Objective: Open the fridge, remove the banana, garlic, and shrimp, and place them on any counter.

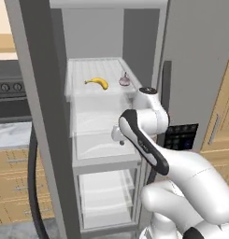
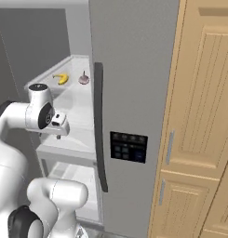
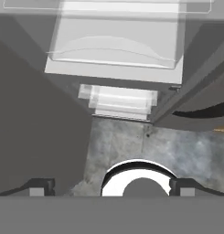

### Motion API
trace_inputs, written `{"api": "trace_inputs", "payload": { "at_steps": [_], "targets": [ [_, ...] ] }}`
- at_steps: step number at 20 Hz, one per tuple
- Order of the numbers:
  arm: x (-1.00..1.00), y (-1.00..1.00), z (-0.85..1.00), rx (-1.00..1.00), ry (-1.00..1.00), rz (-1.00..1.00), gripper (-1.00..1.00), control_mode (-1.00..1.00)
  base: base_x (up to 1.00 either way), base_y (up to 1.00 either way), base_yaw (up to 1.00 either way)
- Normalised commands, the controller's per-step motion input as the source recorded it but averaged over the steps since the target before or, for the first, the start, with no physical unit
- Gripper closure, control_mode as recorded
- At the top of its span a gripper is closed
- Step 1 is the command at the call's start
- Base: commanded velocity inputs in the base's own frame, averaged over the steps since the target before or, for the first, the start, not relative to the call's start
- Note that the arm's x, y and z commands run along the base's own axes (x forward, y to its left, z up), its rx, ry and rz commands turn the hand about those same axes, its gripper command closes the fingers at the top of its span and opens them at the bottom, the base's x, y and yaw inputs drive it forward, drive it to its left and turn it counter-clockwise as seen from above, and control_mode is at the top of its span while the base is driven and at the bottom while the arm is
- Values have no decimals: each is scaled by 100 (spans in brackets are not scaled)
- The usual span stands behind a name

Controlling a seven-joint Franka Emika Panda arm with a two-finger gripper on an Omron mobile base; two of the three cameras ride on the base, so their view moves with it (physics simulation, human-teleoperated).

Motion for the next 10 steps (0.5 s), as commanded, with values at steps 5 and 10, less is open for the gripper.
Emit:
{"api": "trace_inputs", "payload": {
  "at_steps": [5,10],
  "targets": [
    [0,0,0,0,0,0,-100,100,58,6,0],
    [-52,2,51,-8,-37,2,-100,-100,0,0,0]
  ]
}}
